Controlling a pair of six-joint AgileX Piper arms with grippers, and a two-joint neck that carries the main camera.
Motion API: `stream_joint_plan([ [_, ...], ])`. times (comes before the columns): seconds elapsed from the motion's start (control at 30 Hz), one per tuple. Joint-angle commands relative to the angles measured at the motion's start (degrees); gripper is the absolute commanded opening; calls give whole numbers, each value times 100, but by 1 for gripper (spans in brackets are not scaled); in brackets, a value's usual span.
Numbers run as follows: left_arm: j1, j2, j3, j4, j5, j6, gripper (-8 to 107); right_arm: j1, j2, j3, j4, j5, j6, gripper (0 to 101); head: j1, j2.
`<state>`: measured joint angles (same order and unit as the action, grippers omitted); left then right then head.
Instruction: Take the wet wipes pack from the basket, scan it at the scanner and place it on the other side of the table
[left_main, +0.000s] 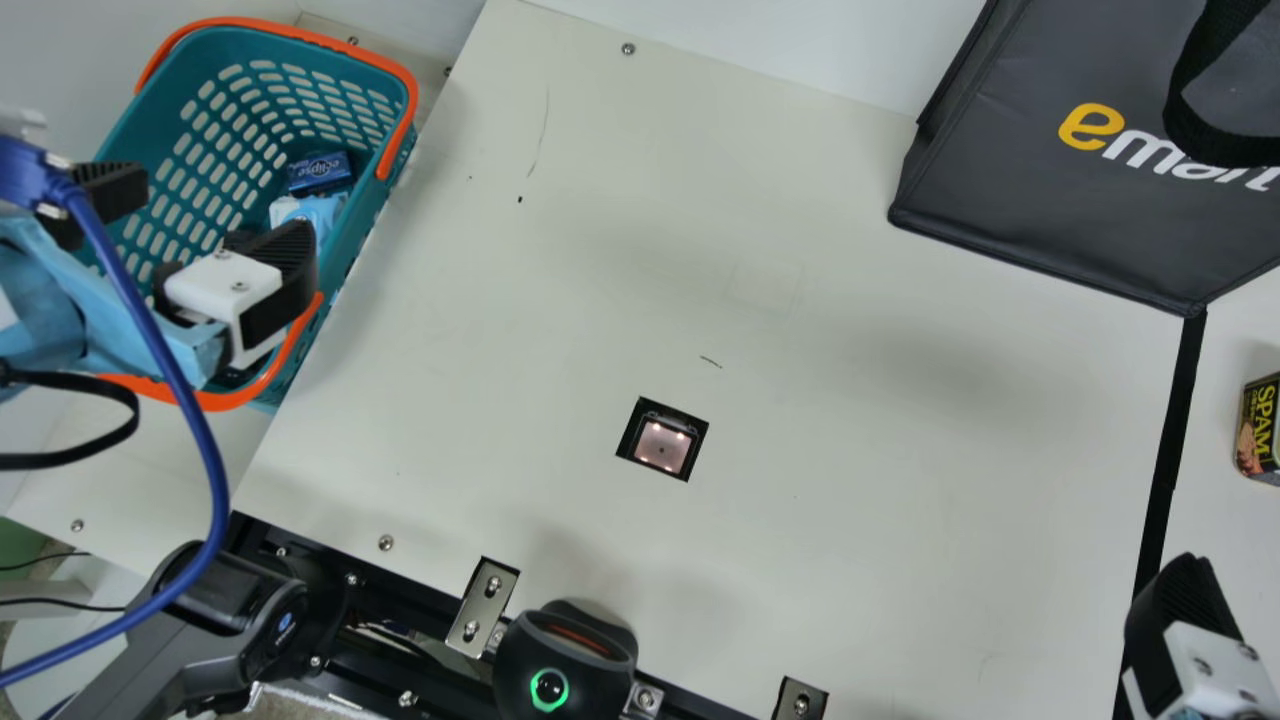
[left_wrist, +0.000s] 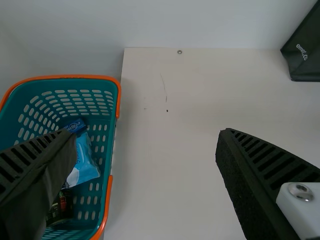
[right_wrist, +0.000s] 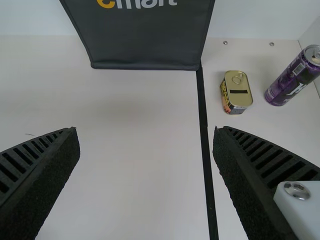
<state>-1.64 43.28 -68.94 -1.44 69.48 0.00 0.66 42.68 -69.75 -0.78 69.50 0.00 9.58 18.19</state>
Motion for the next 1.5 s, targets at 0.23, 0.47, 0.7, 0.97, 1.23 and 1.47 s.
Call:
stream_joint_plan([
  [0.23,20,3,5,15,-12,-19,90,0,0,0,0,0,0,95,-166,23],
  [0.47,526,31,77,192,-116,-416,90,0,0,0,0,0,0,95,-166,23],
  [0.7,1242,131,128,389,-219,-822,90,0,0,0,0,0,0,95,-166,23],
  [0.97,2192,488,121,238,-442,-581,90,0,0,0,0,5,0,95,-166,23],
  [1.23,3339,1301,40,-511,-788,748,90,0,0,0,0,5,0,95,-166,23],
  [1.47,4154,2175,-113,-1136,-985,2092,90,0,0,0,0,5,0,95,-166,23],
])
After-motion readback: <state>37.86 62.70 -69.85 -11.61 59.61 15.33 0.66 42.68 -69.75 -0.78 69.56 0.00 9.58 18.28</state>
